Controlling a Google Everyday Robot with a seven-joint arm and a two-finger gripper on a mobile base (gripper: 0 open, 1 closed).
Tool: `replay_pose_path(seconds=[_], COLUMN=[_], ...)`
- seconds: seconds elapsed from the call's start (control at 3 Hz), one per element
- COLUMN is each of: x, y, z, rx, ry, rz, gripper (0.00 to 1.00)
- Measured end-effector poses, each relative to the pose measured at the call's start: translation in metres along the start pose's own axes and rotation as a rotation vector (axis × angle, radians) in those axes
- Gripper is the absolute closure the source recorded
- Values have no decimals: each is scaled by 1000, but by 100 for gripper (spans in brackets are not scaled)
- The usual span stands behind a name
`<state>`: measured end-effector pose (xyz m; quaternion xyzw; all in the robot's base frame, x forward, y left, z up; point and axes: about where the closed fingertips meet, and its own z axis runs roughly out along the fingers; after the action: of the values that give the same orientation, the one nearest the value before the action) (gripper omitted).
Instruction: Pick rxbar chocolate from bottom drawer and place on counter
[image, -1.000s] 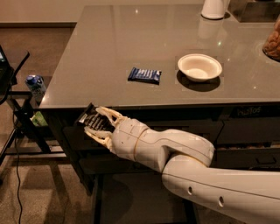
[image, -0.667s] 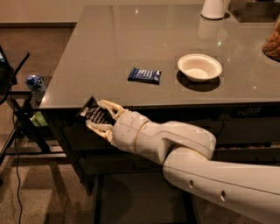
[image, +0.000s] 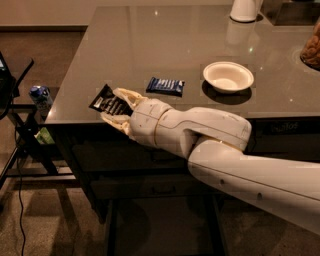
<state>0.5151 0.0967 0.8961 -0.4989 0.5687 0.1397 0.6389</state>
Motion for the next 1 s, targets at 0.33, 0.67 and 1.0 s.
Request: replay_pose_path(seconds=[0.33, 0.67, 1.0], x=[0, -1, 2], y=[0, -9, -36], z=[0, 8, 30], rx=[-1, -14, -52], ry=[0, 6, 34], rz=[-1, -12, -8], gripper=[100, 100, 100])
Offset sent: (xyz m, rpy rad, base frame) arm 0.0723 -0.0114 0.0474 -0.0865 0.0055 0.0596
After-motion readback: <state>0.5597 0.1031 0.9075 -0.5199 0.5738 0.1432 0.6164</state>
